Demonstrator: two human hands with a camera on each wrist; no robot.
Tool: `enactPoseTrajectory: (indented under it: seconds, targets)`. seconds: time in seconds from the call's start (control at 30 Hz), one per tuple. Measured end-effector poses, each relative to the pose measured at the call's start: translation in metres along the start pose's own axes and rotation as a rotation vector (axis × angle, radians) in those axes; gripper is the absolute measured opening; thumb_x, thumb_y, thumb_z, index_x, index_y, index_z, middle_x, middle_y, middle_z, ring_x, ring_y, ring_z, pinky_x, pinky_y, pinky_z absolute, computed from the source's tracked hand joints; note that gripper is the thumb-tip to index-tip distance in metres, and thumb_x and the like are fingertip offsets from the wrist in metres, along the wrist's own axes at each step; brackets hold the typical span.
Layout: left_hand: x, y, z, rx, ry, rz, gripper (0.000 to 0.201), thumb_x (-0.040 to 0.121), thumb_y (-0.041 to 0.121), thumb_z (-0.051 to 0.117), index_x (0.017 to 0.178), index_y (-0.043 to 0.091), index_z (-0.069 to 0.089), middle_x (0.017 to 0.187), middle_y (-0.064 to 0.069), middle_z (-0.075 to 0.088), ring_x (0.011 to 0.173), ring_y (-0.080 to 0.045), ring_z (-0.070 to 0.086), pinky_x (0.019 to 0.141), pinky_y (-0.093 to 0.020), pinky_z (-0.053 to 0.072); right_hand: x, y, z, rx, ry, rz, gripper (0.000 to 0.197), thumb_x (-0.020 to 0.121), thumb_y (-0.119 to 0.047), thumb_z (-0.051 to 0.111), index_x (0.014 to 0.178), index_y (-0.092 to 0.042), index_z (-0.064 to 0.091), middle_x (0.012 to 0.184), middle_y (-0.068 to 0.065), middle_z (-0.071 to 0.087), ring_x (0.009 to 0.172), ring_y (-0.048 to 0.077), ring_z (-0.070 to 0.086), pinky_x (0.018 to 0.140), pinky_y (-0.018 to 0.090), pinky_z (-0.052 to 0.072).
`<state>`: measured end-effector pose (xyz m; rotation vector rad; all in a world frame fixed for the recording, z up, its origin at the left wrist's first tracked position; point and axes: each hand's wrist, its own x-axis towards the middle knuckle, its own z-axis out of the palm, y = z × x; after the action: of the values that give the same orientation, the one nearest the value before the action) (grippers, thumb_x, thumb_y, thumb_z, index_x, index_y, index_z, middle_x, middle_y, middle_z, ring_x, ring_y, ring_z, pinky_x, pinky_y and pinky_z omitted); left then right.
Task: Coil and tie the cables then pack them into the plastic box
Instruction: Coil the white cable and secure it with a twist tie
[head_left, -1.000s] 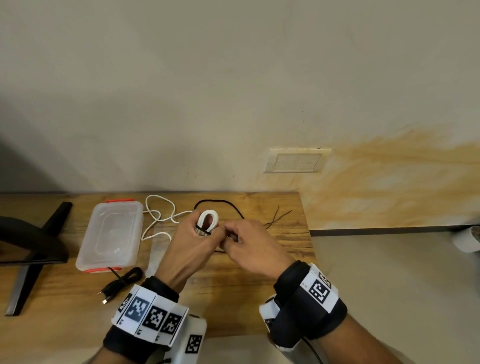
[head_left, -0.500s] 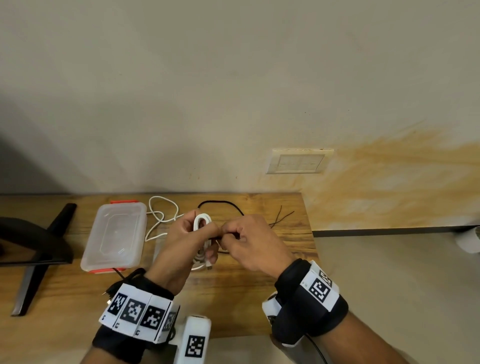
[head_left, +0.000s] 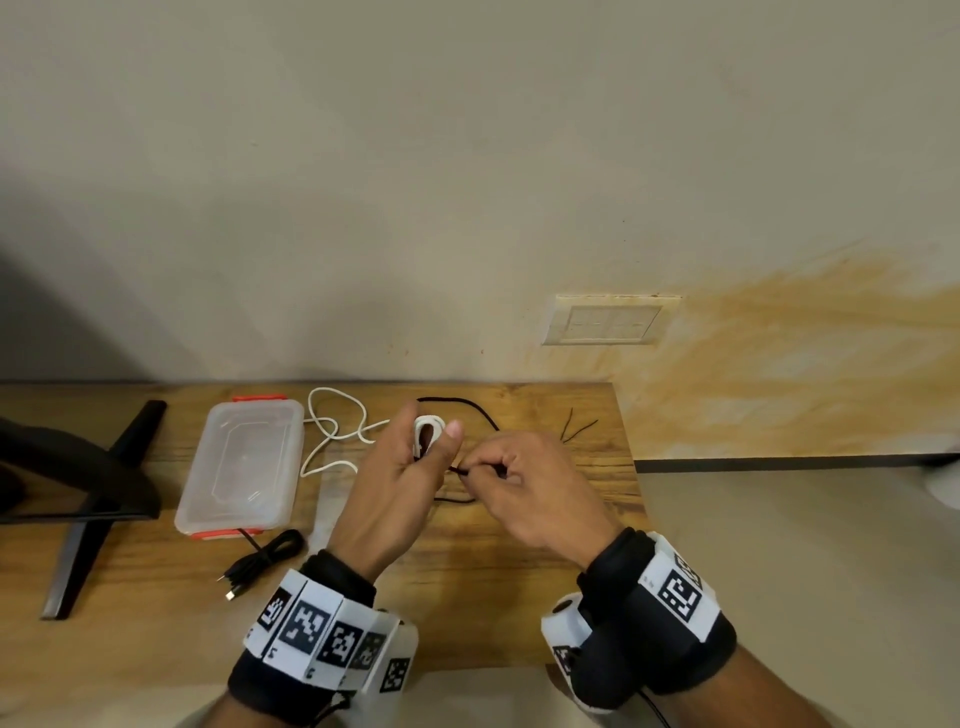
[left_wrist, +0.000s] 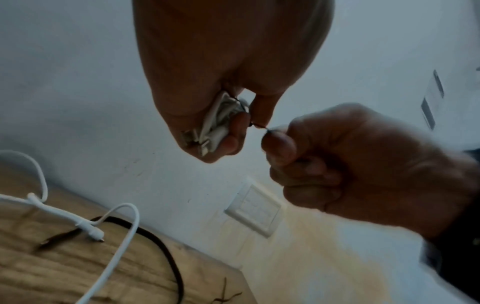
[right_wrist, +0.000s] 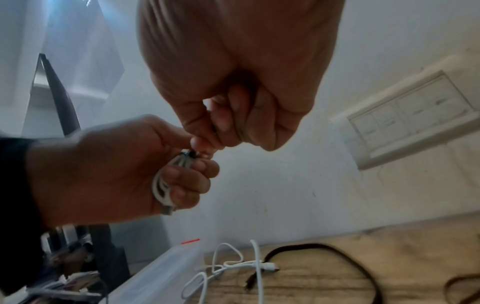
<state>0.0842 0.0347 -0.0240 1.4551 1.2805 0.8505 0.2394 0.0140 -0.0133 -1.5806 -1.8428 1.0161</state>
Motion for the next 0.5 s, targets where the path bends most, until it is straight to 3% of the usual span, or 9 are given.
enactPoseTrajectory:
  seconds: [0.07,0.2,0.37,0.5]
  targets:
    - [0.001,0.002,0.0,-0.162,-0.022,-0.071,0.032,0.098,0.036,0.058,0.081,0.012,0.045,0.067,-0.005,0.042,0.058,-0.021,0.04,0.049,-0.03,0.036,0.002,0.002,-0.003,-0.01,0.041,0.003,0.029,0.093,-0.009,0.056,0.069,-0.012,0.072,0.068,0.0,0.067,0.063,0.016,0.058,0.057,0.025,0.047]
    - [-0.001,0.006,0.0,-0.308,-0.132,-0.117,0.026,0.097,0.029,0.058,0.077,0.018,0.048,0.061,-0.004,0.038,0.05,-0.015,0.032,0.042,-0.025,0.027,0.005,0.004,-0.006,-0.041,0.089,-0.031,0.039,0.088,-0.004,0.056,0.053,-0.023,0.058,0.059,-0.01,0.055,0.056,0.006,0.05,0.05,0.016,0.037]
    - [-0.003,0.006,0.003,-0.496,-0.24,-0.166,0.024,0.091,0.034,0.058,0.069,0.025,0.051,0.059,-0.001,0.034,0.044,-0.01,0.027,0.041,-0.022,0.025,0.01,0.01,-0.005,-0.043,0.111,-0.011,0.024,0.09,-0.007,0.056,0.079,-0.013,0.077,0.072,-0.009,0.064,0.06,0.001,0.052,0.055,0.015,0.041]
    - [0.001,0.001,-0.001,-0.438,-0.23,-0.163,0.024,0.094,0.033,0.058,0.072,0.025,0.052,0.059,0.001,0.035,0.045,-0.01,0.028,0.041,-0.023,0.026,0.012,0.011,-0.002,-0.1,0.124,-0.027,0.024,0.089,-0.008,0.056,0.079,-0.013,0.078,0.073,-0.006,0.066,0.063,0.002,0.053,0.056,0.013,0.039]
